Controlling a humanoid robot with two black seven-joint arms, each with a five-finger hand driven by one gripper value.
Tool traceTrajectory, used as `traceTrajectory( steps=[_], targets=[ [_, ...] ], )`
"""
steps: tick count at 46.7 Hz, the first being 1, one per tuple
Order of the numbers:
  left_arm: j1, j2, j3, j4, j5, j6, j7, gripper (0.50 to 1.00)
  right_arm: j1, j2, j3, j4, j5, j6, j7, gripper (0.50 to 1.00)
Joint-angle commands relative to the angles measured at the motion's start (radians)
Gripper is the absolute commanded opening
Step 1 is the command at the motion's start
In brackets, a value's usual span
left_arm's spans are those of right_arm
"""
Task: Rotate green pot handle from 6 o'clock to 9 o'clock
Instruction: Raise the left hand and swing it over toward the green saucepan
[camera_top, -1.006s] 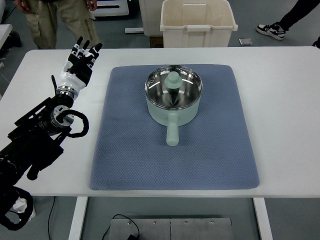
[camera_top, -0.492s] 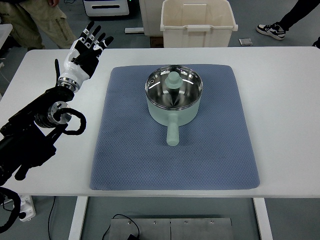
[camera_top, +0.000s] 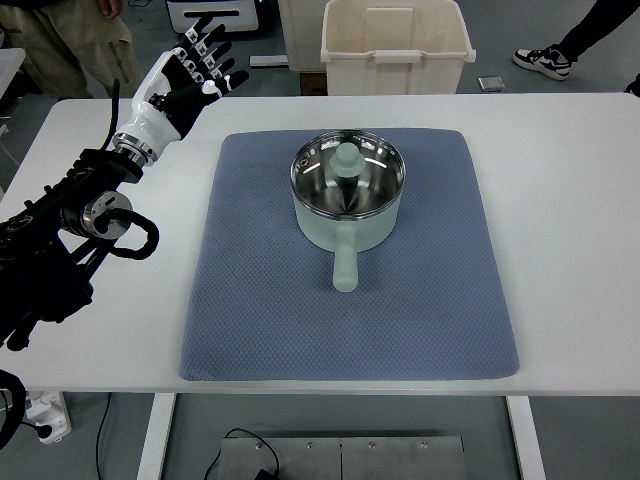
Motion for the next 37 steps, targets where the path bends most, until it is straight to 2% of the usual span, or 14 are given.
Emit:
traceTrajectory(
  steps=[1, 17, 24, 37],
  targets=[
    [0.0, 0.01, 0.0, -0.044, 0.033, 0.0, 0.0, 1.0, 0.0, 0.0, 0.0, 0.0, 0.0, 0.0, 0.0, 1.0],
    [-0.037, 0.117, 0.001, -0.254, 0.162, -0.02, 0.001, 1.0, 0.0, 0.0, 0.0, 0.0, 0.0, 0.0, 0.0, 1.0],
    [-0.079, 0.142, 0.007, -0.264, 0.248, -0.104, 0.001, 1.0, 0.0, 0.0, 0.0, 0.0, 0.0, 0.0, 0.0, 1.0],
    [-0.123, 0.145, 0.009, -0.265, 0.416, -0.191, 0.0, 1.0, 0.0, 0.0, 0.0, 0.0, 0.0, 0.0, 0.0, 1.0]
  ],
)
